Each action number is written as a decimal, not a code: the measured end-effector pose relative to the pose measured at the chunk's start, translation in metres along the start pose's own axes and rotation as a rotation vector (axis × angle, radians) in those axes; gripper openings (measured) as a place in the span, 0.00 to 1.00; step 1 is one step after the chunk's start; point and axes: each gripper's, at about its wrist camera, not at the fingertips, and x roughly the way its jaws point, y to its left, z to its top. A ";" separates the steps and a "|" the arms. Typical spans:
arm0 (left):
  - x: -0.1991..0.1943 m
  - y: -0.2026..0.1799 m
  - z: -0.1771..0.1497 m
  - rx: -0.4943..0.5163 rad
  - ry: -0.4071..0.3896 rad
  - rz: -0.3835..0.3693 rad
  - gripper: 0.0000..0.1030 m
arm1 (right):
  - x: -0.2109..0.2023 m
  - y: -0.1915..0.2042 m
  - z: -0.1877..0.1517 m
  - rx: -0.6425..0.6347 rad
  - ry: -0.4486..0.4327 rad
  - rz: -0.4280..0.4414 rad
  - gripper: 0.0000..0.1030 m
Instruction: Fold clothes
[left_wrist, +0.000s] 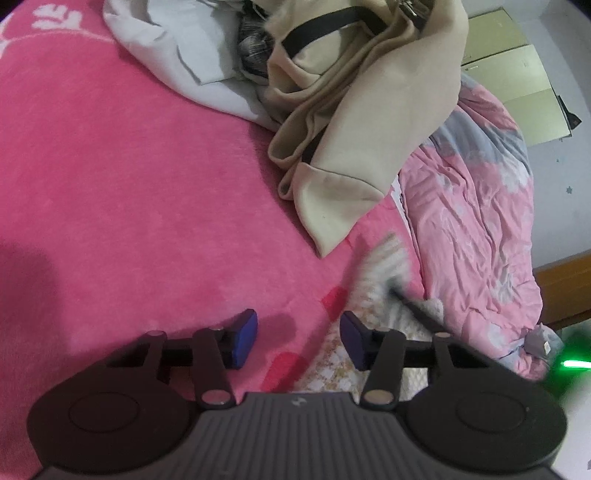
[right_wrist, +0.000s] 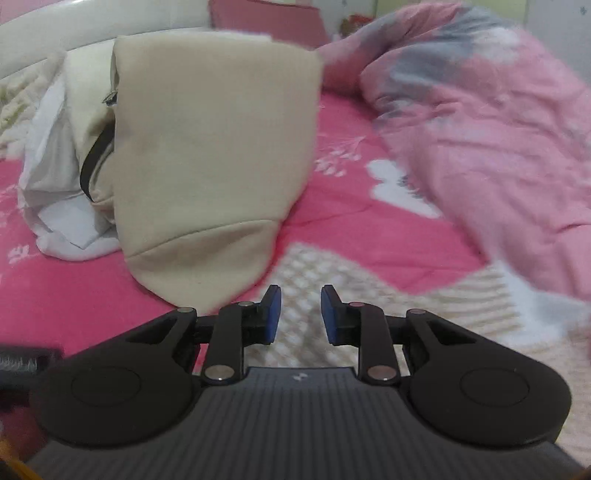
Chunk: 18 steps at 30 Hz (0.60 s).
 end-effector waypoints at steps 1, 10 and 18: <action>0.000 0.002 0.001 -0.010 0.002 -0.003 0.45 | 0.019 -0.002 -0.011 -0.023 0.049 -0.048 0.22; 0.003 0.000 0.002 -0.027 -0.001 0.007 0.44 | 0.015 -0.010 0.013 0.042 0.019 -0.075 0.22; 0.000 -0.005 -0.002 0.024 -0.015 0.023 0.44 | 0.063 -0.029 0.002 0.169 0.045 -0.034 0.24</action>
